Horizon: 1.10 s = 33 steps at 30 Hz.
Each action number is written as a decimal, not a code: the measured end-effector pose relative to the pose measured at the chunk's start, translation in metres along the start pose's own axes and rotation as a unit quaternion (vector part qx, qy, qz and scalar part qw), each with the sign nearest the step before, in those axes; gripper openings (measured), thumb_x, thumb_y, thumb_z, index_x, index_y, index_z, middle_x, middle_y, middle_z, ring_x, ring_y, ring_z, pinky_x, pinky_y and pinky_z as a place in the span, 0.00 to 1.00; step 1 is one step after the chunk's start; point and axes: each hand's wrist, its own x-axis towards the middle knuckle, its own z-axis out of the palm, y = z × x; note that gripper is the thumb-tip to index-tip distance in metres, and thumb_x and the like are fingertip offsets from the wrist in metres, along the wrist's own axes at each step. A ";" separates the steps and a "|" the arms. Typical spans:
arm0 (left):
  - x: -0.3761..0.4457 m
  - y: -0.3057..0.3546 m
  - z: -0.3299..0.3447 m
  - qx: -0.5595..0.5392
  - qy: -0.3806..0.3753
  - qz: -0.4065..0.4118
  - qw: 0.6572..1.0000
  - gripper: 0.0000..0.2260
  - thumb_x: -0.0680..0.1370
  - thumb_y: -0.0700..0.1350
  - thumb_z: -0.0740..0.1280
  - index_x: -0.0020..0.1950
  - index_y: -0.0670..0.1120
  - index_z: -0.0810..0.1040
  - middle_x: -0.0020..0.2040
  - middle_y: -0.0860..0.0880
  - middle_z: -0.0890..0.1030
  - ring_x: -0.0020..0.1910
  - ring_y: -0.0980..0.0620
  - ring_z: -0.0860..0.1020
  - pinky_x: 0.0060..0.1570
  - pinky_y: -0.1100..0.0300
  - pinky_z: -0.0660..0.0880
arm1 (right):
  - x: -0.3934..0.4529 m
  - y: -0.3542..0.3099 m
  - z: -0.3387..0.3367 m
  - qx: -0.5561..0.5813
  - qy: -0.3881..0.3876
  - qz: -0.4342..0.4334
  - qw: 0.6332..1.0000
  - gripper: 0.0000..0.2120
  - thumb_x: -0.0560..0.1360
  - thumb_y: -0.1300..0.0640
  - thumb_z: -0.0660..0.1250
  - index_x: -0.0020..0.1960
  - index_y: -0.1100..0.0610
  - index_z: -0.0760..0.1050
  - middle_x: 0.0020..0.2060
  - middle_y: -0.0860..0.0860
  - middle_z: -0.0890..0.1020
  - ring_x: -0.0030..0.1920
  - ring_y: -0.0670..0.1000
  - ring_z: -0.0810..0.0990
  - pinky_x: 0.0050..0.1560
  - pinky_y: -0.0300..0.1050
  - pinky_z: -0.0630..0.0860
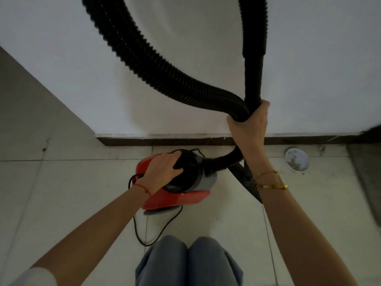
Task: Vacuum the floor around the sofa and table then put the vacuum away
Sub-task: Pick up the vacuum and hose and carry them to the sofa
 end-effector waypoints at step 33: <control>-0.249 0.244 -0.351 0.047 -0.069 0.140 0.987 0.12 0.77 0.50 0.64 0.59 0.48 0.73 0.48 0.50 0.81 0.47 0.50 0.79 0.45 0.62 0.73 | -0.130 -0.322 -0.387 0.006 0.102 0.098 0.990 0.26 0.66 0.60 0.73 0.58 0.57 0.63 0.51 0.54 0.74 0.50 0.54 0.77 0.44 0.47 0.77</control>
